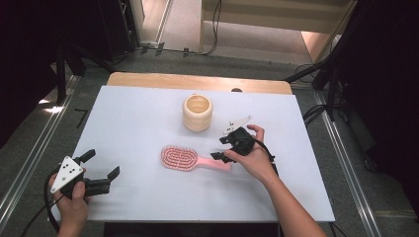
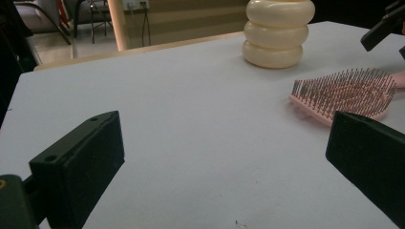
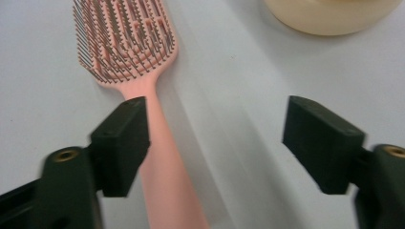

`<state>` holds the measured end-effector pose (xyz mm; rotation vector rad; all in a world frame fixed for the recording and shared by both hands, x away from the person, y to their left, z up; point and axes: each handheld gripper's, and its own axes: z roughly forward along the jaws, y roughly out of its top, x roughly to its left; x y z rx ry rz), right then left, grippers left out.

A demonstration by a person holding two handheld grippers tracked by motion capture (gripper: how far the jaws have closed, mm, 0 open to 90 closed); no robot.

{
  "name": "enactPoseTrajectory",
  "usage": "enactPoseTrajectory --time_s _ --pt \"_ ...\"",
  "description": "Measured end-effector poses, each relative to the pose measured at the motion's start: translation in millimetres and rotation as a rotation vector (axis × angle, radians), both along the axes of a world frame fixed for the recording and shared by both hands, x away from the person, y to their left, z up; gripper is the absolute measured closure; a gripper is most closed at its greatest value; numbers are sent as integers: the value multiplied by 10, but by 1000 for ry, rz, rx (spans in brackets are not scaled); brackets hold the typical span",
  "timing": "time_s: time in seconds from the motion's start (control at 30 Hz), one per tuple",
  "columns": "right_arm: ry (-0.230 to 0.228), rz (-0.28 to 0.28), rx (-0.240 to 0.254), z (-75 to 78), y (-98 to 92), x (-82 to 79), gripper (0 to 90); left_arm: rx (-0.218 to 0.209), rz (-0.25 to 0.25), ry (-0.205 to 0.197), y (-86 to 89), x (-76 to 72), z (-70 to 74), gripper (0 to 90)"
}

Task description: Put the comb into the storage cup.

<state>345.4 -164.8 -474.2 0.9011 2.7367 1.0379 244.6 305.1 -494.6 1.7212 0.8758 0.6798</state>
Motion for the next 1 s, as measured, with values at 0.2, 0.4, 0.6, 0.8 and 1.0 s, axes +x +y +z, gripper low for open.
enactPoseTrajectory --time_s 0.2,0.4,0.6,0.8,1.0 --pt "7 43 -37 54 54 0 0 -2 1 -1 1 0 0 0" --pt "-1 77 -100 83 162 -9 0 -1 -1 -1 3 0 0 0" --pt "13 115 -136 88 251 6 0 -3 -1 -1 4 0 0 0" --pt "25 141 -186 74 332 14 5 -3 -1 -1 4 1 0 0" --pt "34 155 -213 59 416 7 67 -2 -1 -2 4 -1 0 0"
